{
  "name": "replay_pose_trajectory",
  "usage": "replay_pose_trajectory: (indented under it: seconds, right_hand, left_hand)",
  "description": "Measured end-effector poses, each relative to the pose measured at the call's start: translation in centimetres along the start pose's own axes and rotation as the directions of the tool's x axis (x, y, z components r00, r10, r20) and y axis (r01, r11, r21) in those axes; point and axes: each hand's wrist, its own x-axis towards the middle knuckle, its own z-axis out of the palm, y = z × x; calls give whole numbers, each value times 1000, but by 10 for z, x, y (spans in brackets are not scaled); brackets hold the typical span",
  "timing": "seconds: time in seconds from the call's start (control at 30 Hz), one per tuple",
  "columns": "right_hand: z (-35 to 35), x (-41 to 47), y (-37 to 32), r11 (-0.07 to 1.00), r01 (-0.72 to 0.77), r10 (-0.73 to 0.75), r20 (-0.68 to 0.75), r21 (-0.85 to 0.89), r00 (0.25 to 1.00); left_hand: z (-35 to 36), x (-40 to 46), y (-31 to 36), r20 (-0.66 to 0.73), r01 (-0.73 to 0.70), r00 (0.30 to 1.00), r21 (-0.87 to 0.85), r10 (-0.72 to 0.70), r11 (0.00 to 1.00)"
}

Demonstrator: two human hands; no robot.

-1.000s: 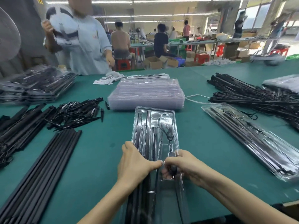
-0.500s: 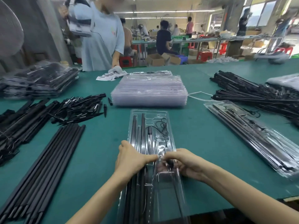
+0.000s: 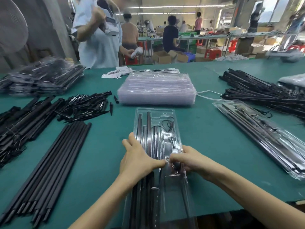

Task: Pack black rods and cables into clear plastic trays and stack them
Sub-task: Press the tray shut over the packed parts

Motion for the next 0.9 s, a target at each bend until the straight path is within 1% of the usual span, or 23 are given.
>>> replay_pose_trajectory:
  seconds: [0.07,0.13,0.27,0.37,0.47,0.63,0.83,0.9]
  right_hand:
    - [0,-1,0,999,9,-7,-68,35,998]
    - [1,-3,2,993,24,-13,-99,115,995]
    - [3,-2,9,937,45,-6,-113,346,994]
    - [7,-2,10,906,44,13,-133,420,991]
    - [11,-2,9,899,94,-9,-196,428,981]
    - [19,-3,9,912,157,-40,-299,379,953]
    - [24,-5,5,939,163,-38,-379,303,925]
    - [22,-6,5,944,141,-24,-364,298,931]
  left_hand:
    - [-2,-2,3,-23,-33,999,10,33,999]
    - [-4,-4,5,-37,-62,997,6,62,998]
    - [-7,-10,7,-69,-102,992,-3,102,995]
    - [-9,-12,9,-84,-117,990,3,116,993]
    - [-9,-11,9,-89,-112,990,-9,111,994]
    - [-8,-10,8,-89,-99,991,-15,98,995]
    - [-7,-10,10,-92,-99,990,44,103,994]
    - [-7,-10,10,-91,-97,991,56,101,994]
